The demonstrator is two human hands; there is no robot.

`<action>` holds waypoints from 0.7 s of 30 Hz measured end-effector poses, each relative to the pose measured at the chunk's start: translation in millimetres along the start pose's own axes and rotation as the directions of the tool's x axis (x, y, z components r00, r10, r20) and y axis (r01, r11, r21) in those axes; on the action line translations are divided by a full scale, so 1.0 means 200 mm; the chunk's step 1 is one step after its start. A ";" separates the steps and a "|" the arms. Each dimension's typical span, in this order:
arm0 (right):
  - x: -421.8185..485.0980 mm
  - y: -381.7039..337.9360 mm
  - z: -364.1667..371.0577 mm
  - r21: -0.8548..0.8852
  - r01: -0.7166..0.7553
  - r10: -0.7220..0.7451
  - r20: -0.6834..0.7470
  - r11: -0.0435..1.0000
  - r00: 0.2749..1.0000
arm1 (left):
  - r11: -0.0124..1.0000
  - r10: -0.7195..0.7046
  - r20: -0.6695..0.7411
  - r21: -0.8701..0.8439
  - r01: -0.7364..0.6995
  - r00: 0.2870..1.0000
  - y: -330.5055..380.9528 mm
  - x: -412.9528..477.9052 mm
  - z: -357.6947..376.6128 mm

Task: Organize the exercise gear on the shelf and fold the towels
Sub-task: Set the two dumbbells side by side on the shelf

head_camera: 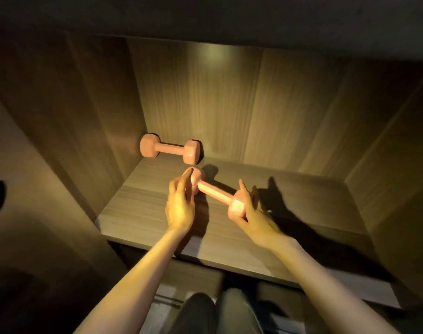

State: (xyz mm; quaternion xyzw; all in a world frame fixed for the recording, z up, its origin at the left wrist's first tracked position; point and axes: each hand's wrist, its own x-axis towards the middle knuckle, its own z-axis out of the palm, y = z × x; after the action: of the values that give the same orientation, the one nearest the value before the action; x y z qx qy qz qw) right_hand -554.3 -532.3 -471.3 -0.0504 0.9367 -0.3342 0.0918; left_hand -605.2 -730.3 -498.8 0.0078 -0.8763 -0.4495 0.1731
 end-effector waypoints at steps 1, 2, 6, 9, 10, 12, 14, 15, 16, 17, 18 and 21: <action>0.04 -0.05 0.04 -0.033 0.021 -0.022 -0.026 0.999 0.999 | 1.000 -0.020 -0.020 0.016 0.020 1.000 -0.03 0.02 -0.05; 0.07 -0.09 0.07 -0.064 0.044 -0.048 -0.063 0.997 0.997 | 0.999 -0.036 -0.039 0.035 0.038 0.999 -0.05 0.03 -0.11; 0.20 -0.24 0.18 -0.096 0.145 -0.162 -0.193 0.985 0.968 | 0.981 -0.029 -0.097 0.190 0.047 0.995 -0.15 0.11 -0.30; 0.29 -0.33 0.22 -0.033 0.197 -0.199 -0.261 0.980 0.945 | 0.867 0.084 -0.110 0.498 -0.018 0.990 -0.21 0.17 -0.40; 0.33 -0.35 0.23 -0.033 0.209 -0.210 -0.285 0.977 0.935 | 0.801 0.124 -0.095 0.598 -0.043 0.988 -0.22 0.19 -0.42; 0.39 -0.39 0.26 -0.054 0.232 -0.237 -0.332 0.971 0.913 | 0.722 0.128 -0.077 0.690 -0.039 0.989 -0.24 0.25 -0.45; 0.44 -0.41 0.28 -0.050 0.255 -0.255 -0.366 0.966 0.895 | 0.683 0.092 -0.071 0.731 -0.011 0.993 -0.26 0.30 -0.45; 0.46 -0.42 0.29 -0.036 0.264 -0.258 -0.380 0.964 0.888 | 0.669 0.079 -0.070 0.743 -0.001 0.994 -0.27 0.33 -0.46; 0.49 -0.43 0.30 -0.025 0.270 -0.258 -0.388 0.963 0.885 | 0.661 0.067 -0.066 0.750 0.005 0.996 -0.28 0.36 -0.46; 0.52 -0.44 0.30 -0.027 0.271 -0.260 -0.388 0.962 0.884 | 0.660 0.060 -0.068 0.751 0.012 0.996 -0.29 0.38 -0.46; 0.55 -0.45 0.30 -0.044 0.270 -0.266 -0.381 0.962 0.885 | 0.661 0.052 -0.071 0.750 0.019 0.996 -0.29 0.41 -0.45; 0.62 -0.47 0.31 -0.118 0.253 -0.279 -0.365 0.960 0.888 | 0.664 0.040 -0.062 0.748 0.020 0.997 -0.32 0.48 -0.46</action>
State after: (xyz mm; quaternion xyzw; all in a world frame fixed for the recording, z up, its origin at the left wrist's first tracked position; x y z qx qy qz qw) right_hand -659.6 -662.4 -474.9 -0.1158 0.9317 -0.3151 -0.1387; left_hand -675.8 -856.9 -472.1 0.0896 -0.9766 -0.0492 0.1890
